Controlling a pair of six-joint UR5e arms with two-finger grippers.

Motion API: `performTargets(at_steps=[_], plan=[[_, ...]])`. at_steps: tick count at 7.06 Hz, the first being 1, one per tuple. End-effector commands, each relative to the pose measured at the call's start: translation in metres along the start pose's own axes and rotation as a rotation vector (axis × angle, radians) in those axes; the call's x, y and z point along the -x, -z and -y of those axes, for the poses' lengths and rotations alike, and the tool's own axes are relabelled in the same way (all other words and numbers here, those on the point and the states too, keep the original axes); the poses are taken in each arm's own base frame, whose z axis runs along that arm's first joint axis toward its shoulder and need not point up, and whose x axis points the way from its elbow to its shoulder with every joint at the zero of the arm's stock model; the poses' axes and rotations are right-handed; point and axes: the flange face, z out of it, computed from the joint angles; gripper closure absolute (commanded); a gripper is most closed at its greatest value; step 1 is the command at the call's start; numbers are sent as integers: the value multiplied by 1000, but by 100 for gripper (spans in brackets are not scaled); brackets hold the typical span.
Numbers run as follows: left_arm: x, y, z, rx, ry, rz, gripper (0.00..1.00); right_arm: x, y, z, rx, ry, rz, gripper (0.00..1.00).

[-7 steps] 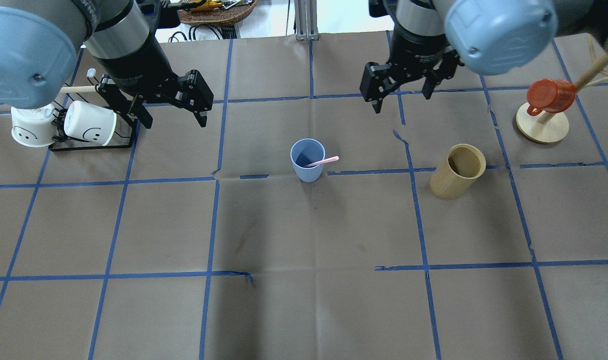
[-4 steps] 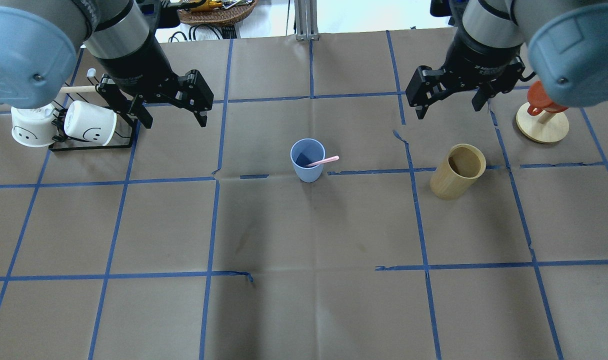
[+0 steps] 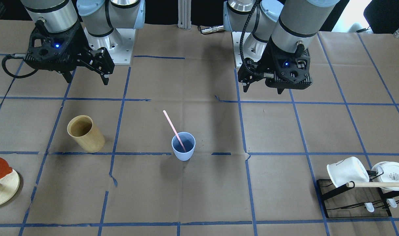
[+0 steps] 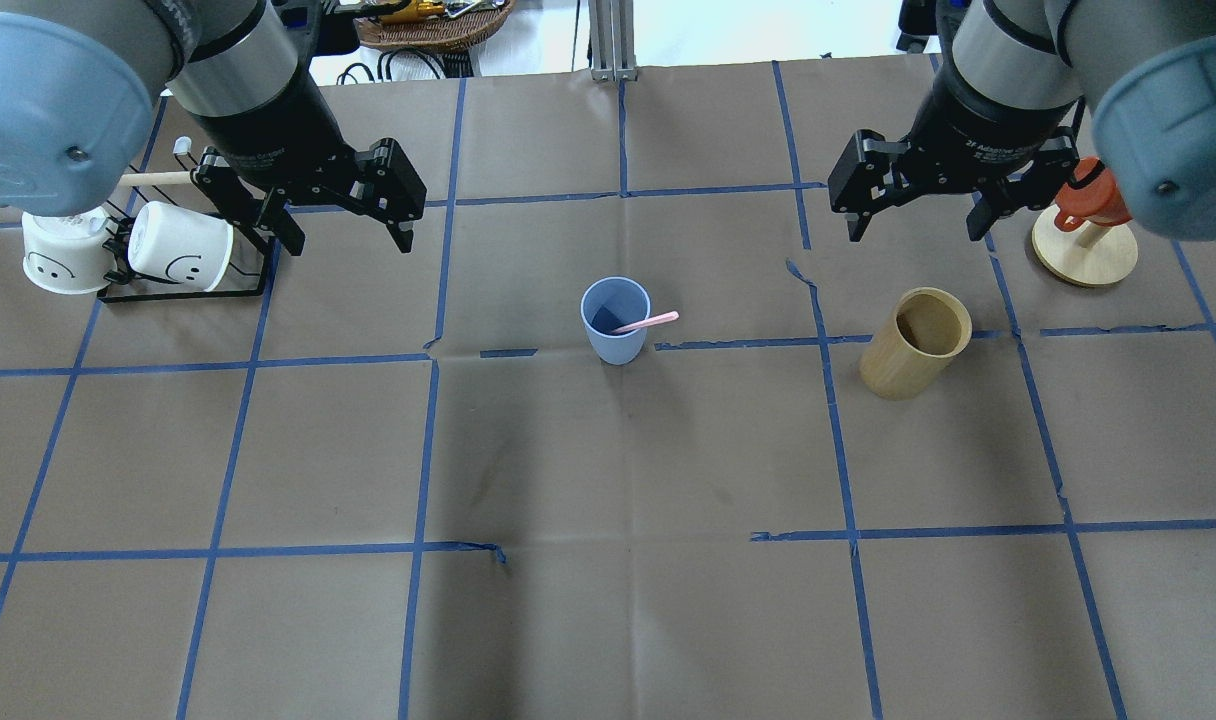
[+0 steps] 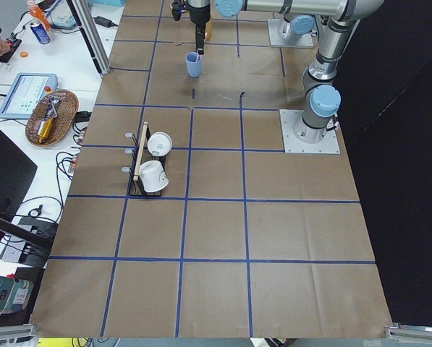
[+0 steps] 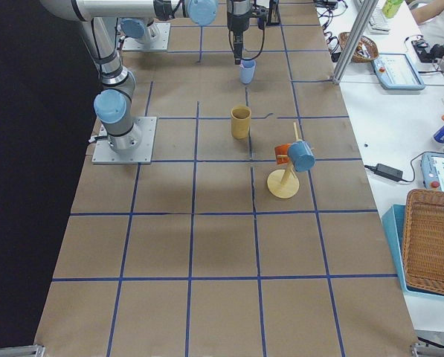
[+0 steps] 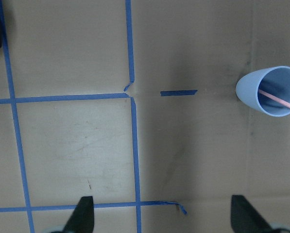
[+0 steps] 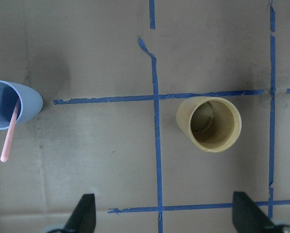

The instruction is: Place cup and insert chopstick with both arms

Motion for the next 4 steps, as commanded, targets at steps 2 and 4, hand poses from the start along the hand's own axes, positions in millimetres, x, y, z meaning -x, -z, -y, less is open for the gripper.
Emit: performTargets(at_steps=[2,4], plan=[[0,1,0,-3,1,1,0,0,-2,-4,28,1,0,0],[0,2,-1,-4,-1,-1,0,0,-1,-4,25,6,2,0]])
